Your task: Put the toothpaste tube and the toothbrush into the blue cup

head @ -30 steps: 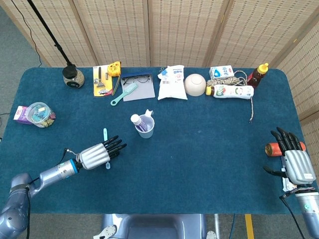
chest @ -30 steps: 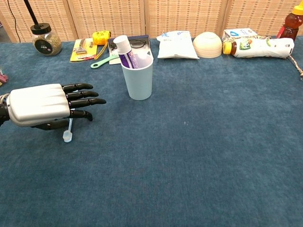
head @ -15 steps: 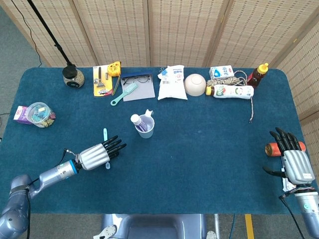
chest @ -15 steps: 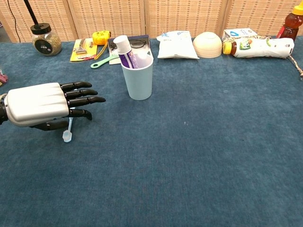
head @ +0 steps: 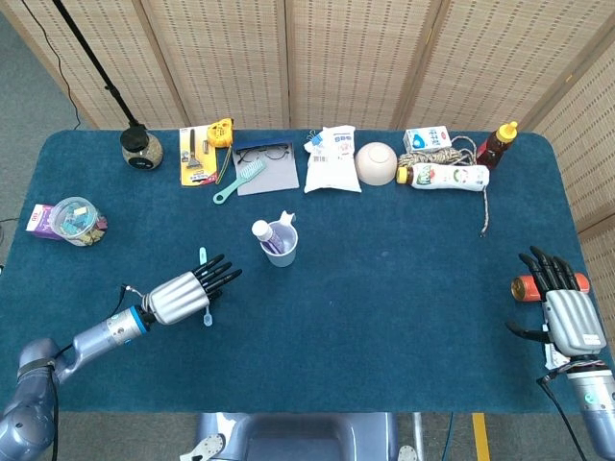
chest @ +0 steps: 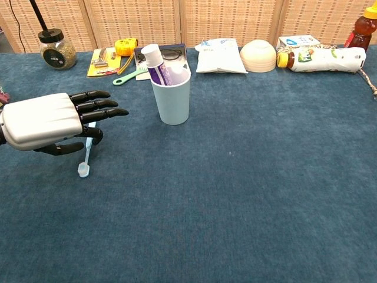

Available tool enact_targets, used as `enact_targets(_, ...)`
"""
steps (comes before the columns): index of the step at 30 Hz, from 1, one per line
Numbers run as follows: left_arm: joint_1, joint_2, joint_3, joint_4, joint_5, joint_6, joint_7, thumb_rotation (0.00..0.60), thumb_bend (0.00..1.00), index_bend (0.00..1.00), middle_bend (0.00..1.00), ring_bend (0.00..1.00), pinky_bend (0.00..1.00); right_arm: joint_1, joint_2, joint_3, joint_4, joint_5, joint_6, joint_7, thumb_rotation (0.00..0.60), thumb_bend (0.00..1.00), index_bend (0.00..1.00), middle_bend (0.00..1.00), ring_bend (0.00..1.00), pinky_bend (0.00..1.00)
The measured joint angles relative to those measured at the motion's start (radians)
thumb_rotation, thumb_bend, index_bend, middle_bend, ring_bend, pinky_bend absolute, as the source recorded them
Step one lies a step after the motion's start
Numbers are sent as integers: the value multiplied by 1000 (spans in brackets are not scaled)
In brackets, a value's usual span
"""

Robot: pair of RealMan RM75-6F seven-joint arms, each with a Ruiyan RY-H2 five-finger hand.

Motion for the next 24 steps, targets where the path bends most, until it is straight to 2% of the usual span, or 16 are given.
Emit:
enact_targets(10, 8, 2, 5, 7, -3, -7, -5, 600, 423, 459, 0, 0, 12, 1, -2, -1, -3, 0, -3, -8, 600, 0, 0, 0, 0, 0)
enact_targets(18, 5, -3, 5, 7, -9, -22, -3, 600, 317, 422, 0, 0, 12, 0, -1, 1, -4, 4, -4, -9, 600, 0, 0, 0, 0, 0)
enact_targets(24, 6, -3, 3, 7, -12, -21, 1, 600, 307, 418, 0, 0, 12, 1, -1, 0, -4, 1, -5, -8, 600, 0, 0, 0, 0, 0)
